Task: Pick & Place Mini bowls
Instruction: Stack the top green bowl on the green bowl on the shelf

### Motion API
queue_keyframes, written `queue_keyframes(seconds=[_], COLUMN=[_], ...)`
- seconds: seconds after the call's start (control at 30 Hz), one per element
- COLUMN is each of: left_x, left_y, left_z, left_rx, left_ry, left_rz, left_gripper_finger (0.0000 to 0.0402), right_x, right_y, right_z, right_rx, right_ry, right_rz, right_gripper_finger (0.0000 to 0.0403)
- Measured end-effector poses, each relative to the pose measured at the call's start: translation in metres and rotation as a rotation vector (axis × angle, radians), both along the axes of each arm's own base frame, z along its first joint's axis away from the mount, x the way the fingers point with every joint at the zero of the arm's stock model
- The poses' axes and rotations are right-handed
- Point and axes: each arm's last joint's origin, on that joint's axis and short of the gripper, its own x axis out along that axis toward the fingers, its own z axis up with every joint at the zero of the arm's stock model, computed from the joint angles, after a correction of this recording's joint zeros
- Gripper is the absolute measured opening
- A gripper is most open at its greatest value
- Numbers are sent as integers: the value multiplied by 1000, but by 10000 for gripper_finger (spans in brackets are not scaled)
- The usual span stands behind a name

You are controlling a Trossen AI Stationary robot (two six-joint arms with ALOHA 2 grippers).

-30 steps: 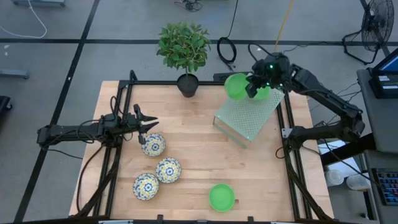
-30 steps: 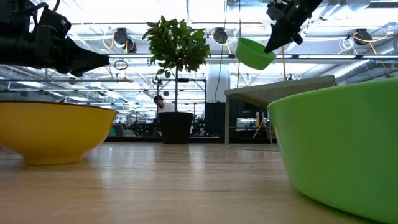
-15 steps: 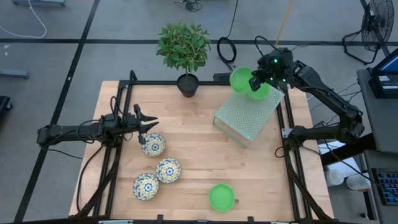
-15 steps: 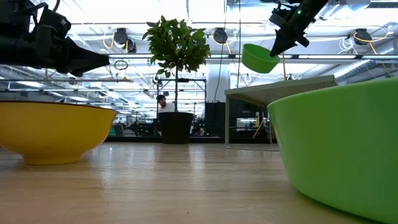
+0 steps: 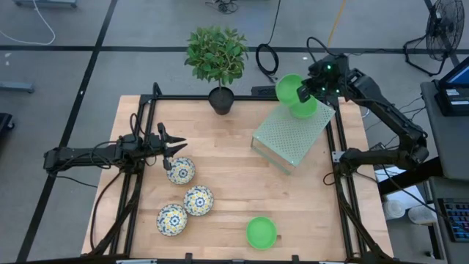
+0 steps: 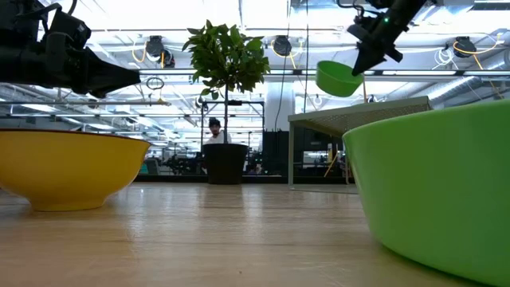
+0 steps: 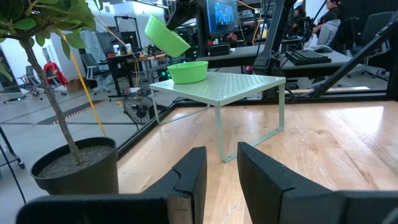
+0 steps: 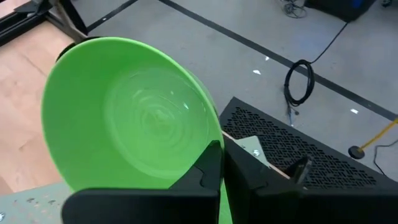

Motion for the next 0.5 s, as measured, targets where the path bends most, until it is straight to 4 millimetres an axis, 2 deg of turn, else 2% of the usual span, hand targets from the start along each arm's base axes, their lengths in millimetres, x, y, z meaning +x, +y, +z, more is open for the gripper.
queue_keyframes(seconds=[0.5], left_x=[0], left_y=[0], left_z=[0], left_rx=[0], left_ry=[0], left_rz=[0], left_gripper_finger=[93], right_x=[-13], right_y=[-9], right_z=[-1], right_rx=[6], right_ry=[4], right_rz=[-74], right_gripper_finger=[0])
